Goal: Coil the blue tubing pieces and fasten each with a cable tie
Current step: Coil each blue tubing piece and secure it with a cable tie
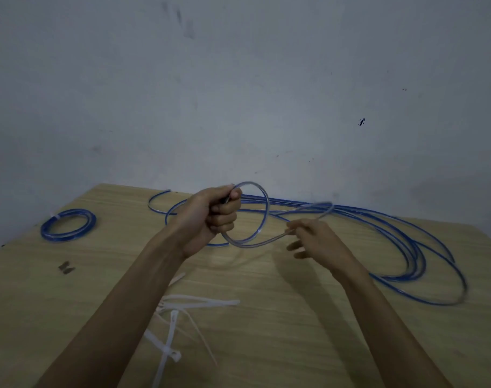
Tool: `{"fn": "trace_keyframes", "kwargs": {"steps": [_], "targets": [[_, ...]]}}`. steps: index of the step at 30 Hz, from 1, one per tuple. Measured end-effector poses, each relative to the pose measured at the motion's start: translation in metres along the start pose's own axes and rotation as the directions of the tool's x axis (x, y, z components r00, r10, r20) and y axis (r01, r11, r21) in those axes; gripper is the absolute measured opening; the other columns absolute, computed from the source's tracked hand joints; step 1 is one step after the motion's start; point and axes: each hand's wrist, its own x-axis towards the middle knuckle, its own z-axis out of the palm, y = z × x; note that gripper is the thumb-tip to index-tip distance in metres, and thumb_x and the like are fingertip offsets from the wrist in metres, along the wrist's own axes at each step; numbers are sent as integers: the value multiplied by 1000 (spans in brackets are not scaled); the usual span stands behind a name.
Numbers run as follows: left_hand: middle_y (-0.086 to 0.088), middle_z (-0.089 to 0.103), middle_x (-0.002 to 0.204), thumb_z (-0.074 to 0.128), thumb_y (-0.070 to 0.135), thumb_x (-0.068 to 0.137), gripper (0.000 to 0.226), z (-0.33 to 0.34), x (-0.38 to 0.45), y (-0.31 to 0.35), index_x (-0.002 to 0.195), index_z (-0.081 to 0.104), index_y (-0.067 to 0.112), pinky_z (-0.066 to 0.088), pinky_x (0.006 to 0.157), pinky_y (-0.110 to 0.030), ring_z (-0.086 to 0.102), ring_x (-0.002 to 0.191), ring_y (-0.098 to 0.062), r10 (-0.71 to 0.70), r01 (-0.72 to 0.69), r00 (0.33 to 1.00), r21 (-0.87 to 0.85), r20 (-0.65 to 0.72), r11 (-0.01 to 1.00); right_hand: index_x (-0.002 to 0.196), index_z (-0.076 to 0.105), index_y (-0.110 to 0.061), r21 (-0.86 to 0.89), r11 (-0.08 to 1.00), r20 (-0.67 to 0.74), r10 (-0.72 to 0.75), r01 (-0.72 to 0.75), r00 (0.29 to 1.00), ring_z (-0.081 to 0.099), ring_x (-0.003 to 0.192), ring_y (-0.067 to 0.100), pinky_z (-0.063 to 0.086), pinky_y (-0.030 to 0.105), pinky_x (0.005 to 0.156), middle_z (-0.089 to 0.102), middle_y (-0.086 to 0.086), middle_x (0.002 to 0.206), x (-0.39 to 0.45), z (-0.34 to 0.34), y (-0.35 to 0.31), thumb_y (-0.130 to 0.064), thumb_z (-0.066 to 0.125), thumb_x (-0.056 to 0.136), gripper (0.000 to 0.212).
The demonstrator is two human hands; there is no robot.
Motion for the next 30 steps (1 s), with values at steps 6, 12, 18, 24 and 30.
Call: {"fn": "trace_keyframes", "kwargs": {"steps": [6, 12, 18, 24, 30], "targets": [[9, 19, 57, 38, 26, 101, 26, 7, 4, -17, 80, 48, 16, 13, 40, -19, 12, 42, -3, -157, 151, 977, 54, 141, 987, 157, 18, -27, 255, 953, -279, -87, 161, 956, 74, 87, 20, 58, 29, 79, 72, 5, 109, 0, 1, -7, -8, 51, 104, 65], [6, 20, 61, 35, 25, 106, 32, 10, 6, -34, 81, 52, 17, 17, 44, -21, 16, 45, -6, -217, 181, 962, 209, 168, 961, 114, 59, -19, 184, 953, -256, -190, 241, 948, 72, 91, 8, 59, 42, 88, 71, 5, 117, -2, -2, -16, -1, 42, 105, 26], [4, 24, 64, 36, 27, 108, 30, 14, 6, -47, 86, 53, 15, 19, 49, -22, 19, 51, -8, -212, 154, 965, 319, 153, 935, 108, 57, -17, 254, 920, -336, -207, 300, 919, 72, 101, 7, 59, 32, 81, 73, 5, 111, -5, 1, -20, -2, 39, 106, 23], [3, 28, 66, 36, 27, 108, 29, 19, 3, -49, 90, 53, 13, 24, 54, -23, 22, 55, -10, -185, 108, 962, 344, 200, 933, 111, 55, -12, 431, 848, -352, -158, 309, 923, 72, 103, 11, 58, 30, 80, 74, 6, 109, -7, -6, -20, -5, 42, 106, 16], [4, 35, 65, 37, 27, 107, 30, 17, 2, -50, 94, 59, 11, 29, 58, -22, 28, 56, -8, -208, 111, 937, 327, 280, 938, 102, 55, -13, 673, 691, -295, -75, 263, 952, 73, 105, 25, 59, 45, 90, 76, 12, 106, -7, -12, -27, -6, 51, 104, 9]]}}
